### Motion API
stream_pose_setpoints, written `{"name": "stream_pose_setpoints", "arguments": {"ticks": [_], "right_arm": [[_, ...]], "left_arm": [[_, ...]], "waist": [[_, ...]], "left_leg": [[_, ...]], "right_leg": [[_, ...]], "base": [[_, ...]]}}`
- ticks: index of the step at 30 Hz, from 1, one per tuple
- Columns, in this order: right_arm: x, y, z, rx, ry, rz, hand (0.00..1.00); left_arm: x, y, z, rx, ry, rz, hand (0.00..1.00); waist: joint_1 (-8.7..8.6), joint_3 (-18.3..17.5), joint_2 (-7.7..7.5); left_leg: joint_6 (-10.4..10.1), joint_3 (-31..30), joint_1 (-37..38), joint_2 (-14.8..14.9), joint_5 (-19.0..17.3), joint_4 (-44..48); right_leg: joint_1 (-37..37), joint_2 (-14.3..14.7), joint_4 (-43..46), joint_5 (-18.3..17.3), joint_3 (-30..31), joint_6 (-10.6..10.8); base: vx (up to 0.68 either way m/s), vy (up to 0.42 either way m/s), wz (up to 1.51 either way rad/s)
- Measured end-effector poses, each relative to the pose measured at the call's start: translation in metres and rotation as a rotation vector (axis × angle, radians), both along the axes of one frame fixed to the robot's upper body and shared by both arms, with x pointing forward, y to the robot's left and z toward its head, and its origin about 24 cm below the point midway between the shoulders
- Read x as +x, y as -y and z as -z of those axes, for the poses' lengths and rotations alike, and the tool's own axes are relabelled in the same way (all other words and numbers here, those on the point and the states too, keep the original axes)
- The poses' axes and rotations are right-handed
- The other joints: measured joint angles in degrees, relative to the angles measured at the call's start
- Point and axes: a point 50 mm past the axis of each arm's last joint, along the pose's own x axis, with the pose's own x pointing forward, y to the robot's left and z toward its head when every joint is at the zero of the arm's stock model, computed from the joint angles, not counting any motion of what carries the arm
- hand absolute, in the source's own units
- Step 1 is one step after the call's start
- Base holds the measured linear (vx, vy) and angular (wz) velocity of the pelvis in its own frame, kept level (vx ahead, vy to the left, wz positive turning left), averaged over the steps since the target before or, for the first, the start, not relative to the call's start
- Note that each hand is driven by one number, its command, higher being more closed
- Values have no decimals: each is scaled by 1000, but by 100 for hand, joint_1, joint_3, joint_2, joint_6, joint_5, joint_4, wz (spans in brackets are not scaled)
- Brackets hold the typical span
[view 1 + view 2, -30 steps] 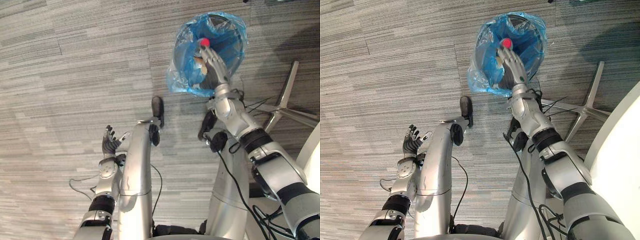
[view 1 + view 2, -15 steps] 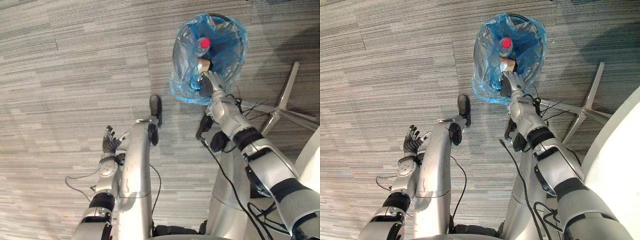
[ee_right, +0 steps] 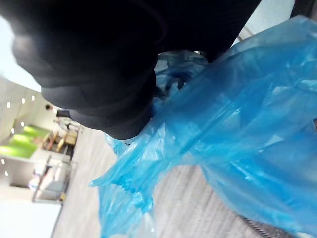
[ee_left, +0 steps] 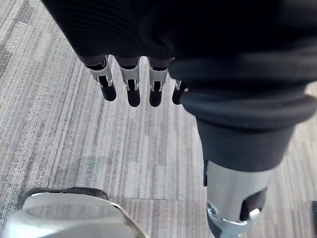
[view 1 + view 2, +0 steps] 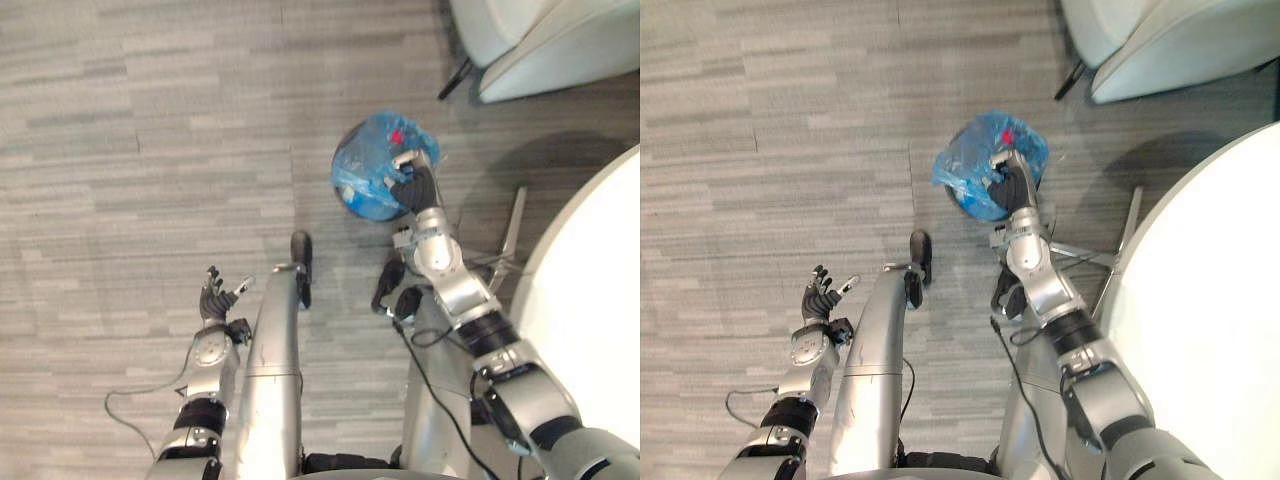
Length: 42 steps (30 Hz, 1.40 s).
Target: Gather rubbish on tea table into small bin, then transfer packed bag to large trash can.
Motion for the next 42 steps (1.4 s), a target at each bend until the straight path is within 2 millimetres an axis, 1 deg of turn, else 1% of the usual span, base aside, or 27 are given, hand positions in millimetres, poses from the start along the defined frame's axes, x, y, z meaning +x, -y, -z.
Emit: {"name": "stream_pose_setpoints", "arguments": {"ticks": [5, 7, 8, 11, 14, 17, 18, 19, 20, 21, 22, 23, 25, 26, 27, 28, 29, 30, 31, 32, 33, 35, 36, 37, 38, 40, 42], "right_arm": [[-24, -5, 38, 124, -140, -52, 100], [-37, -7, 59, 170, -224, -81, 100], [-41, -6, 64, 191, -244, -94, 100], [-46, -6, 71, 219, -275, -144, 100], [-46, -11, 66, 217, -256, -204, 100], [-45, -15, 58, 239, -228, -236, 100], [-46, -14, 56, 246, -224, -239, 100], [-45, -14, 56, 253, -224, -238, 100], [-45, -13, 56, 261, -225, -239, 100], [-46, -15, 52, 279, -212, -252, 100], [-46, -17, 48, 283, -197, -264, 100], [-47, -21, 39, 278, -153, -297, 100], [-44, -29, 24, 249, -95, -360, 100], [-41, -28, 16, 231, -61, -382, 100], [-37, -23, 13, 217, -55, -383, 100], [-36, -22, 13, 212, -55, -383, 100], [-34, -17, 11, 193, -51, -382, 100], [-30, -12, 7, 184, -44, -381, 100], [-28, -10, 4, 176, -37, -382, 100], [-25, -10, 0, 173, -27, -385, 100], [-24, -11, -4, 171, -16, -395, 100], [-26, -14, -8, 180, -4, -417, 100], [-26, -14, -9, 187, -1, -422, 100], [-28, -15, -12, 194, 12, -432, 100], [-27, -17, -14, 204, 15, -446, 100], [-29, -24, -13, 226, -1, -471, 100], [-30, -31, -14, 270, -6, -495, 100]], "left_arm": [[-23, 11, 19, -4, -83, 54, 0], [-43, 10, 36, 8, -172, 65, 0], [-50, 9, 42, 10, -204, 72, 0], [-69, 6, 52, 27, -272, 88, 0], [-76, 3, 53, 40, -278, 86, 0], [-59, 1, 31, 74, -164, 117, 0], [-47, 1, 16, 84, -82, 129, 0], [-43, 1, 10, 90, -51, 140, 0], [-39, 1, 3, 96, -15, 157, 0], [-37, 2, -5, 98, 24, 162, 0], [-37, 2, -9, 102, 46, 162, 0], [-35, 0, -20, 120, 94, 160, 0], [-39, 2, -31, 113, 146, 158, 0], [-40, 10, -33, 88, 168, 160, 0], [-39, 19, -40, 74, 204, 201, 0], [-38, 21, -42, 73, 211, 211, 0], [-34, 29, -50, 70, 250, 246, 0], [-23, 37, -59, 76, 294, 287, 0], [-19, 41, -63, 80, 316, 307, 0], [-10, 48, -71, 97, 351, 350, 0], [-4, 53, -78, 121, 382, 386, 0], [5, 58, -89, 149, 434, 415, 0], [8, 61, -93, 154, 452, 425, 0], [15, 70, -100, 169, 482, 457, 0], [21, 77, -102, 192, 491, 493, 0], [24, 85, -95, 232, 456, 541, 0], [24, 93, -87, 280, 415, 578, 0]], "waist": [[-2, -231, -71], [-5, -628, -68], [-13, -749, -73], [-17, -1080, -84], [2, -1286, -89], [-49, -1292, -97], [-92, -1287, -72], [-146, -1282, -89], [-163, -1283, -95], [-110, -1286, -100], [-62, -1288, -104], [33, -1292, -90], [184, -1446, 28], [159, -1509, 355], [172, -1530, 500], [172, -1540, 528], [153, -1564, 601], [127, -1548, 541], [87, -1540, 512], [-12, -1545, 465], [-112, -1557, 458], [-228, -1574, 473], [-275, -1578, 474], [-316, -1589, 488], [-306, -1618, 455], [-328, -1705, 331], [-324, -1752, 273]], "left_leg": [[-61, 57, 1449, -131, 277, -1191], [-95, 60, 1976, -159, 467, -1848], [-97, 68, 2184, -168, 549, -2085], [-27, 199, 2903, -180, 862, -2823], [-24, 494, 3289, -129, 919, -3157], [0, 423, 3219, -107, 910, -2925], [102, 277, 3202, -70, 899, -2857], [102, 145, 3188, -112, 899, -2796], [102, -64, 3187, -172, 899, -2685], [90, -254, 3188, -227, 901, -2576], [63, -341, 3162, -258, 916, -2547], [-4, -475, 3118, -308, 974, -2624], [-101, -547, 2955, -279, 1278, -3091], [-141, -825, 2777, -128, 1402, -3359], [-190, -1084, 2774, -53, 1429, -3802], [-201, -1114, 2773, -30, 1420, -3896], [-478, -1068, 2768, 102, 1135, -4177], [-394, -731, 2624, 112, 912, -4067], [-338, -538, 2532, 72, 942, -3850], [-175, -181, 2464, -55, 974, -3267], [-59, 60, 2600, -99, 899, -2635], [130, 275, 3019, -15, 615, -2046], [40, 328, 3190, 14, 447, -2100], [-133, 344, 3522, 12, 310, -2509], [-174, 348, 3747, -54, 406, -3102], [-104, 310, 3938, -219, 805, -3705], [-44, 277, 4126, -322, 976, -4021]], "right_leg": [[1429, 67, -1166, 284, -114, 79], [1955, 198, -1876, 516, -126, 130], [2161, 235, -2133, 608, -144, 132], [2832, 378, -2991, 965, -69, 141], [3150, 515, -3546, 1292, 243, 164], [3053, 530, -3362, 1349, 481, 200], [2955, 556, -2614, 894, 758, 285], [2879, 521, -1944, 600, 837, 252], [2920, 507, -1152, 302, 960, 323], [3105, 505, -611, 130, 1047, 424], [3219, 512, -583, 69, 1073, 428], [3385, 531, -977, -157, 1061, 415], [3588, 685, -2016, -457, 948, 191], [3552, 938, -2358, -241, 805, 145], [3409, 1087, -2474, -31, 625, -1], [3374, 1115, -2492, 10, 585, -31], [3382, 1185, -2631, 193, 387, -165], [3356, 1039, -2857, 376, 162, -284], [3369, 958, -2929, 444, 87, -288], [3367, 779, -3048, 593, -58, -286], [3375, 647, -3090, 691, -107, -266], [3387, 526, -3134, 760, -168, -213], [3395, 504, -3173, 798, -203, -187], [3396, 479, -3304, 897, -259, -117], [3410, 481, -3506, 1061, -252, -46], [3546, 423, -3926, 1353, -307, 44], [3743, 388, -4199, 1501, -331, 109]], "base": [[115, -33, 5], [145, -7, -6], [227, 2, -6], [170, 15, -18], [93, 42, -61], [-30, 37, -17], [-69, -37, 50], [-77, -47, 90], [-101, -109, 105], [-122, -140, 95], [-212, -200, 76], [-242, -159, 46], [-273, -145, 28], [-343, -155, 46], [-280, -123, 54], [-267, -118, 58], [-264, -66, 66], [-264, -66, 75], [-247, -39, 83], [-161, -33, 67], [-190, -27, 59], [-142, 56, 29], [-145, 109, 34], [-116, 124, 30], [-103, 125, 25], [-62, 130, 20], [-29, 126, 18]]}}
